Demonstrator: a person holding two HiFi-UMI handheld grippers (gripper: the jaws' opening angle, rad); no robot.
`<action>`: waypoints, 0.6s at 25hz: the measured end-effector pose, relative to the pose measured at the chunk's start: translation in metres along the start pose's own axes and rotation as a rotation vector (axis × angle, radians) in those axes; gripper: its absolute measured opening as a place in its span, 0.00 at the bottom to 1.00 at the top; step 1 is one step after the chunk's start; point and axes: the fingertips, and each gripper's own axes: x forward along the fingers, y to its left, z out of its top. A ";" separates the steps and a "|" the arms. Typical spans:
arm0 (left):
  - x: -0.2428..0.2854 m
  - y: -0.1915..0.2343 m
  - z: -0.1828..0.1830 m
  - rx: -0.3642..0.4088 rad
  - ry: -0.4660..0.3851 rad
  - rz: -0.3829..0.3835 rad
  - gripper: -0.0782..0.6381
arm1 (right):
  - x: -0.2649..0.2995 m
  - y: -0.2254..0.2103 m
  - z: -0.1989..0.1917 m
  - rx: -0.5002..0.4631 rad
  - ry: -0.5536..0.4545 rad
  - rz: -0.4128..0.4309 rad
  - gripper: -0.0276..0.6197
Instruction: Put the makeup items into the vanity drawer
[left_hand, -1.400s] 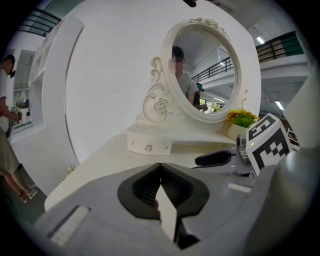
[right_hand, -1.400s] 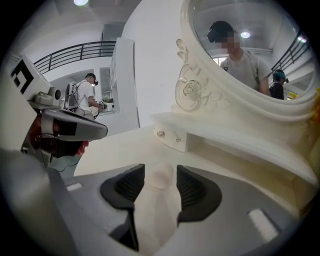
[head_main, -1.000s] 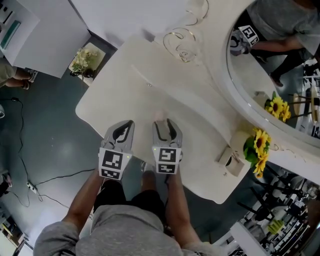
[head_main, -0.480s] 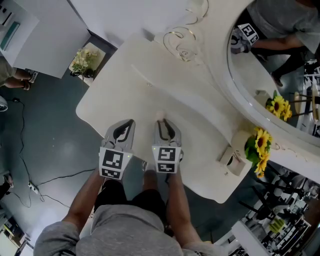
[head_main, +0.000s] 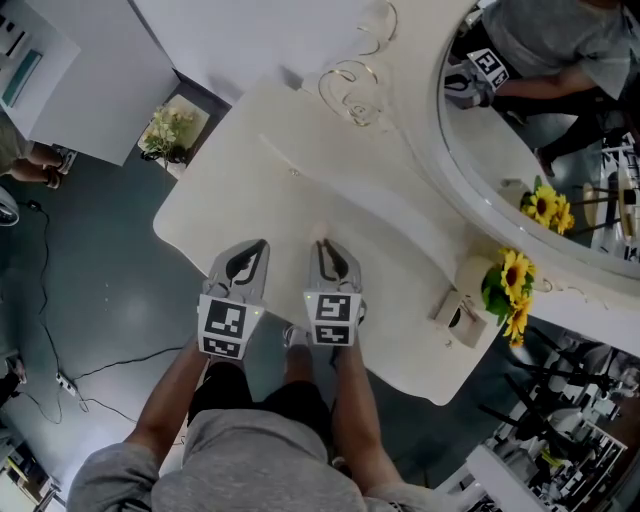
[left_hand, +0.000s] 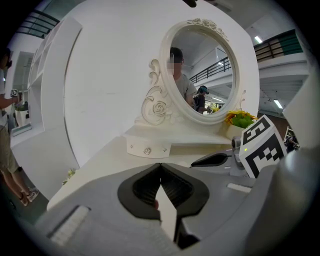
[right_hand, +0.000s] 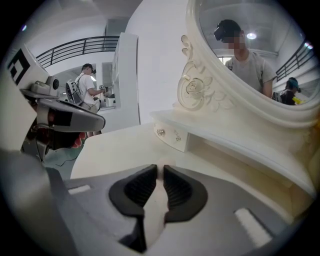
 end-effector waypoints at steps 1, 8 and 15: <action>-0.001 -0.002 0.003 0.005 -0.005 -0.002 0.12 | -0.004 -0.001 0.003 0.000 -0.006 -0.004 0.12; -0.009 -0.024 0.038 0.052 -0.058 -0.045 0.12 | -0.042 -0.017 0.027 0.008 -0.065 -0.060 0.12; -0.014 -0.061 0.081 0.115 -0.119 -0.118 0.12 | -0.093 -0.046 0.048 0.031 -0.123 -0.156 0.12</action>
